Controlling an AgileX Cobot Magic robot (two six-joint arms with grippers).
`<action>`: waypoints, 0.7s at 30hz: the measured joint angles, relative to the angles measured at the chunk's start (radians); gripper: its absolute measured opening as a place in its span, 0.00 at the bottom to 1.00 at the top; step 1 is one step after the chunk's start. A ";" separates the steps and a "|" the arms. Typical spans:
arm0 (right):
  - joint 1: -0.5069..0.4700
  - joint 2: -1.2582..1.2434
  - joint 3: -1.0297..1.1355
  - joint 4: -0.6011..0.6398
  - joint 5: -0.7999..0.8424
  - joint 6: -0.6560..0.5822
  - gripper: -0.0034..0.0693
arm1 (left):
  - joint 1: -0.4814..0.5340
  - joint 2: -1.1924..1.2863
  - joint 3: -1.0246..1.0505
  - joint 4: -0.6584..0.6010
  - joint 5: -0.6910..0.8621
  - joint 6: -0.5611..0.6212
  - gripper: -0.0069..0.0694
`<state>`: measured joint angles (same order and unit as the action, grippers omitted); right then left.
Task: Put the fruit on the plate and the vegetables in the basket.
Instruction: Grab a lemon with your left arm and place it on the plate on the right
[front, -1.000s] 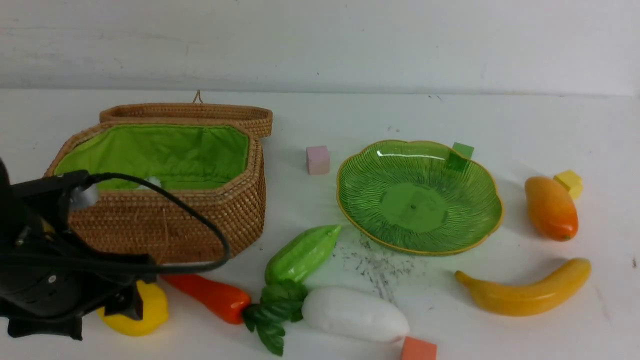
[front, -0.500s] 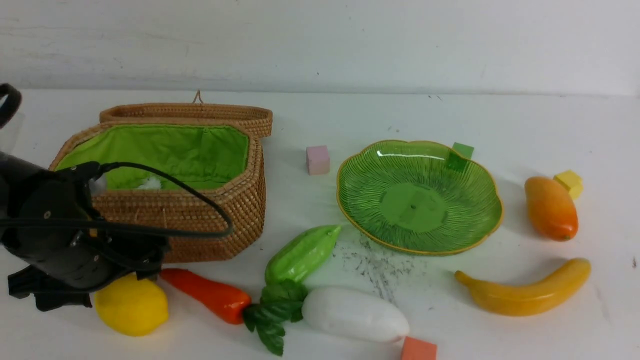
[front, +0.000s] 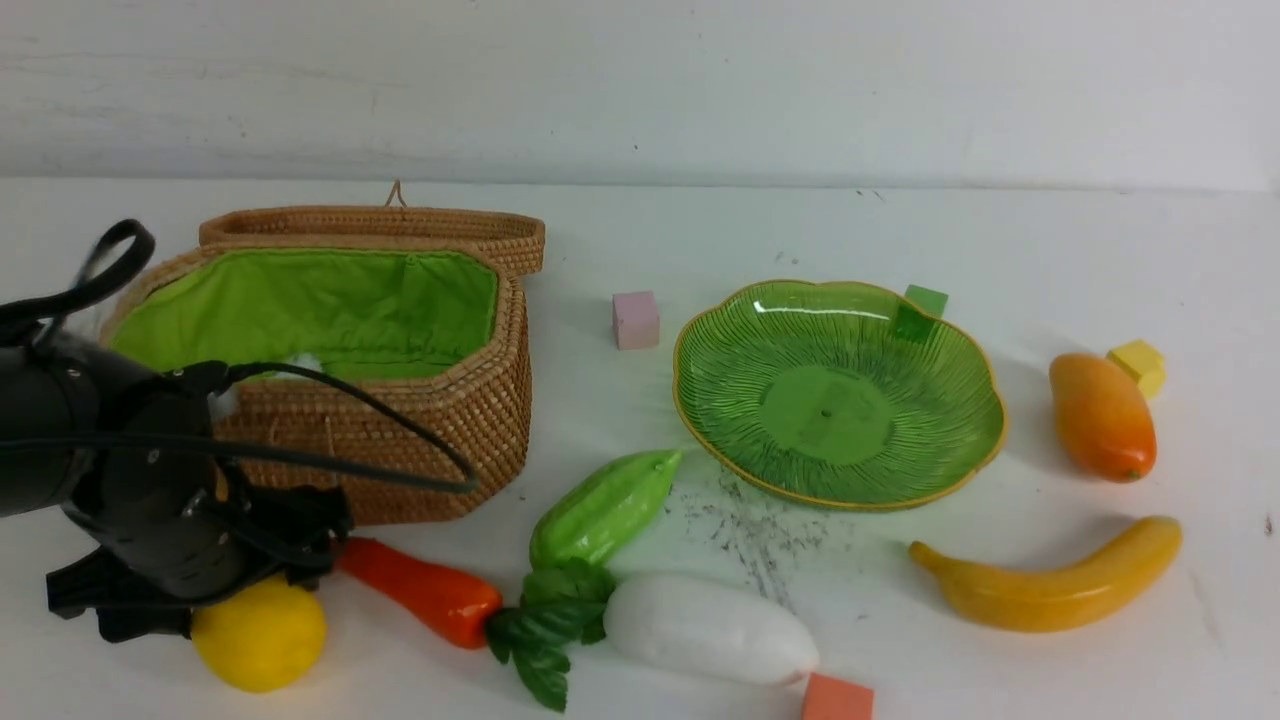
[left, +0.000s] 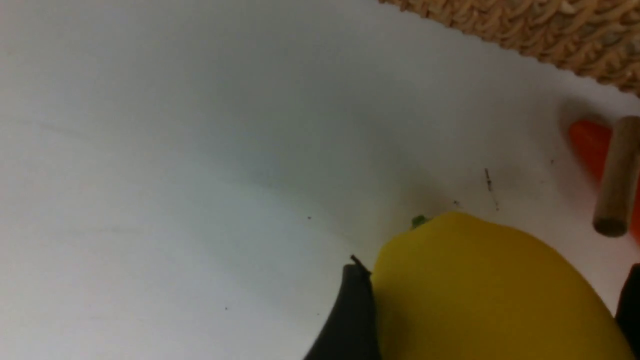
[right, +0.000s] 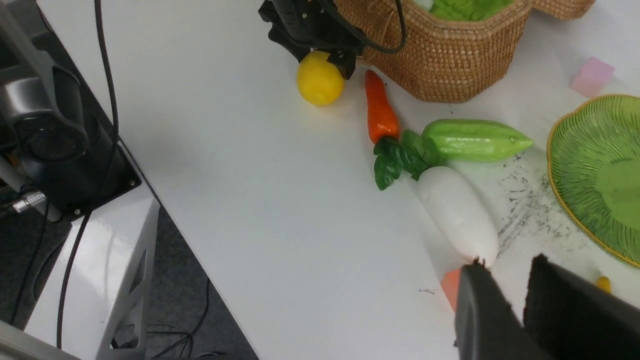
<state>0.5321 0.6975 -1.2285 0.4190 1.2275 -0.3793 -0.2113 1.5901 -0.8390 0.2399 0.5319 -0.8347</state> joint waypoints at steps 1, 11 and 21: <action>0.000 0.000 0.000 0.000 0.001 -0.001 0.25 | 0.000 0.000 -0.001 -0.001 0.010 0.000 0.89; 0.000 0.000 0.000 0.000 0.001 -0.009 0.25 | -0.001 0.000 -0.008 -0.021 0.089 0.049 0.88; 0.000 0.000 0.000 0.000 0.000 -0.012 0.25 | -0.002 -0.008 -0.007 -0.028 0.071 0.167 0.88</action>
<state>0.5321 0.6975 -1.2285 0.4190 1.2274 -0.3910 -0.2132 1.5818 -0.8456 0.2122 0.6025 -0.6681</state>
